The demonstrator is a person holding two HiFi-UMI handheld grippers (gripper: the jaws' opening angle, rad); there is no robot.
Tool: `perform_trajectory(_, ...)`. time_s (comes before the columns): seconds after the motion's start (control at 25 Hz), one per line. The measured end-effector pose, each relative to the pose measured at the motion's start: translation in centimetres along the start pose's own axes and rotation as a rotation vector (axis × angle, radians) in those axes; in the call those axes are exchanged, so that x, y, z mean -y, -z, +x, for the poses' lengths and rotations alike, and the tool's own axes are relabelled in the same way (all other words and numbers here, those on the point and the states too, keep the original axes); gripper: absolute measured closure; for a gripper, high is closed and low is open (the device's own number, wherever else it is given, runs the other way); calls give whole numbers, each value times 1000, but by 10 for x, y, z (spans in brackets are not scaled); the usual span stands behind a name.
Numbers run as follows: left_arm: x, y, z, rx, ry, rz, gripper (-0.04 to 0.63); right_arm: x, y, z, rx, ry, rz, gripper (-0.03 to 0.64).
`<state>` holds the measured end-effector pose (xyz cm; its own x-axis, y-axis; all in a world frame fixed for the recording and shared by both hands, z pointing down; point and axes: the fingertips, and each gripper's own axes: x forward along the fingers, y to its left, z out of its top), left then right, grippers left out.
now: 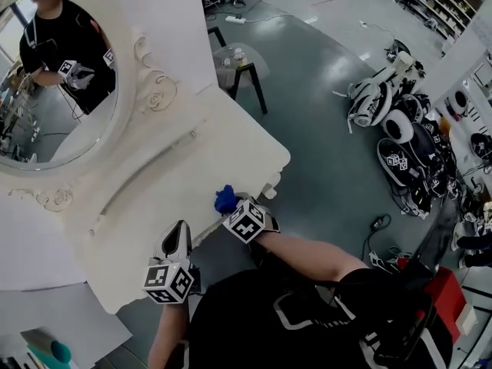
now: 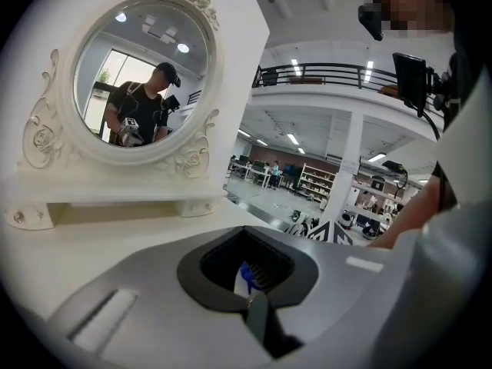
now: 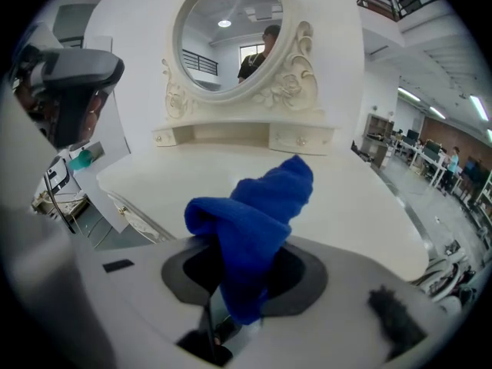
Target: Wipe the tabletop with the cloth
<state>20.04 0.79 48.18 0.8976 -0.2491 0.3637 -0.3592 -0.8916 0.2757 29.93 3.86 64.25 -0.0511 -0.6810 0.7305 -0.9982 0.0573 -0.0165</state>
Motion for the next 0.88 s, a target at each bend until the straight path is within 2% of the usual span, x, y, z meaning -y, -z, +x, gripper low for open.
perform_trajectory(0.52, 53, -2, 68, -41, 95, 30, 586, 128, 35, -35, -6, 134, 143, 492)
perform_trajectory(0.88, 53, -4, 78, -69, 75, 46, 586, 224, 56, -54, 1, 274, 240, 492)
